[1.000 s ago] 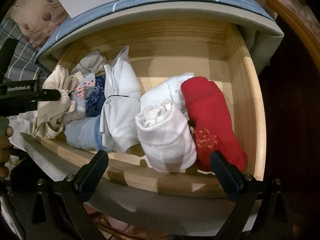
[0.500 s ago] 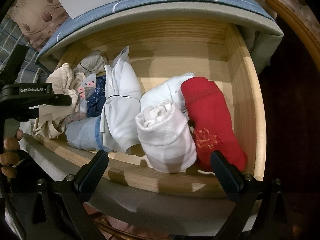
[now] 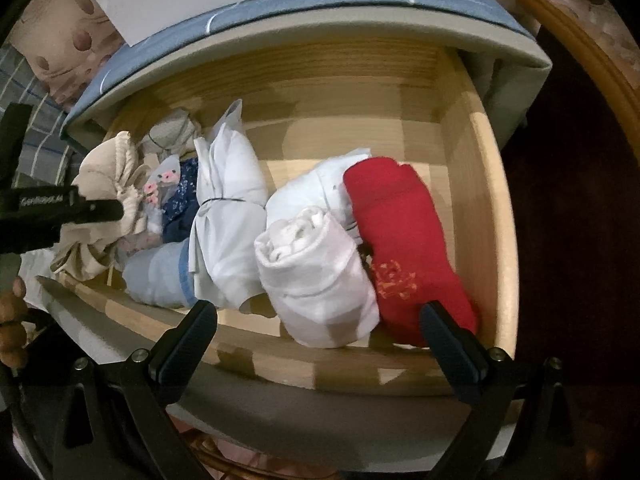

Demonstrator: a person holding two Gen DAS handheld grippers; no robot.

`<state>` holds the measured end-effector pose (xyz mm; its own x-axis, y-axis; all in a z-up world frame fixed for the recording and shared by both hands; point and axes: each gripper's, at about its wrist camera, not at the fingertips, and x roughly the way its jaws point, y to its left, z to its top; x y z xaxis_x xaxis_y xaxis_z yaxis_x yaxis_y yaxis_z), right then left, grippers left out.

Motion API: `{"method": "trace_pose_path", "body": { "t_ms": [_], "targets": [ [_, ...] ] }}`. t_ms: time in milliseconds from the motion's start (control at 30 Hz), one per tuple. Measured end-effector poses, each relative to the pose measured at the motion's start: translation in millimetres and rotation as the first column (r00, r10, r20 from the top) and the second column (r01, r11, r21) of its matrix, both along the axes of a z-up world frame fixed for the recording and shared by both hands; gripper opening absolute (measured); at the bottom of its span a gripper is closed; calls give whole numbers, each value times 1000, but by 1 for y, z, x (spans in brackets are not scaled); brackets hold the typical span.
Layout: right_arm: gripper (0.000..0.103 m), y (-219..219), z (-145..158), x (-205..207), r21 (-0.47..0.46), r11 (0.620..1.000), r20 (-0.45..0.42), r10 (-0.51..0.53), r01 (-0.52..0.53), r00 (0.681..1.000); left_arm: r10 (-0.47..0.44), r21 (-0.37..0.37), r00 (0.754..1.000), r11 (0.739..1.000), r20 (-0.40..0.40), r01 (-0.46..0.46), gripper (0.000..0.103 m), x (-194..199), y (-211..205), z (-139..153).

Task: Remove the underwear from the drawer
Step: 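Lift the cream roll out with the left gripper while the right gripper grasps the white roll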

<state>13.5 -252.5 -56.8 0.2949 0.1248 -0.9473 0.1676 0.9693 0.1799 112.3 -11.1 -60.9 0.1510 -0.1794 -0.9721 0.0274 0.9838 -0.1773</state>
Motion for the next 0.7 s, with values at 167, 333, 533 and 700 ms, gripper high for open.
{"method": "trace_pose_path", "body": {
  "t_ms": [167, 333, 533, 700],
  "targets": [
    [98, -11, 13, 8, -16, 1000, -9, -21, 21, 1000, -44, 12, 997, 999, 65, 44, 50, -10, 5, 16],
    [90, -21, 27, 21, 9, 999, -33, -53, 53, 998, -89, 36, 988, 996, 127, 85, 50, -27, 11, 25],
    [68, -16, 25, 29, 22, 1000, -119, -2, 4, 993, -119, 26, 982, 993, 149, 116, 50, -41, 14, 25],
    [56, -10, 9, 27, 59, 998, -178, 21, -10, 984, -132, 33, 975, 991, 180, 128, 50, -49, 14, 26]
  ]
}}
